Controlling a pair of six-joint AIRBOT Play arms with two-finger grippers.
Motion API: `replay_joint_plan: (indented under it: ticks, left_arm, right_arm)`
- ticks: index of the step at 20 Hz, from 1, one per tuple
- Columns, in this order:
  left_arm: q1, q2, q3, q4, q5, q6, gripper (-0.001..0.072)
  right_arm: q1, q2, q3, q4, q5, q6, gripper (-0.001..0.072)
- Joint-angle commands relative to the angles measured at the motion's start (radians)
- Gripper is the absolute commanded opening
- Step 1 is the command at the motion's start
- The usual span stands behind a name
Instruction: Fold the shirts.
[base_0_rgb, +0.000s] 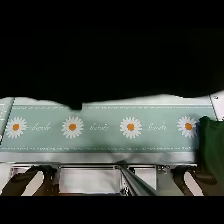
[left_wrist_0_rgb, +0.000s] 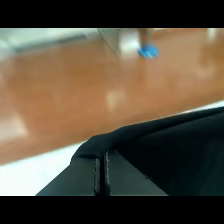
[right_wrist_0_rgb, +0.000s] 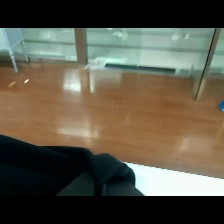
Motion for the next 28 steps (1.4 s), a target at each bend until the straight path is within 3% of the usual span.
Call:
replay_joint_plan:
  ticks: [1, 7, 11, 15, 18, 22, 24, 28]
  left_arm:
    - [0.0, 0.116, -0.003, 0.033, -0.005, -0.063, 0.0032]
    - [0.0, 0.181, -0.221, 0.022, -0.024, -0.085, 0.0032]
    - [0.0, 0.163, -0.476, 0.014, 0.003, -0.051, 0.0032]
    - [-0.023, 0.095, -0.779, -0.008, 0.235, -0.048, 0.0032]
    - [-0.108, -0.048, -0.877, -0.007, 0.436, -0.048, 0.0032]
    - [-0.208, -0.316, -0.874, -0.007, 0.67, -0.048, 0.0033]
    - [-0.239, -0.436, -0.873, -0.005, 0.816, -0.05, 0.0033]
    - [-0.267, -0.609, -0.832, -0.012, 0.938, -0.166, 0.0033]
  right_arm:
    - [0.0, 0.097, 0.003, -0.039, 0.062, 0.014, 0.0027]
    - [0.0, 0.09, -0.03, -0.06, 0.194, 0.034, 0.0027]
    - [0.0, 0.044, -0.2, -0.053, 0.193, 0.014, 0.0027]
    - [0.0, -0.079, -0.415, -0.094, 0.055, -0.014, 0.0027]
    - [0.0, -0.272, -0.44, -0.09, -0.107, -0.013, 0.0027]
    - [0.001, -0.576, -0.44, 0.086, -0.266, -0.104, 0.0027]
    - [0.001, -0.714, -0.424, 0.14, -0.348, -0.101, 0.0027]
    - [0.002, -0.954, -0.342, 0.336, -0.459, -0.067, 0.0027]
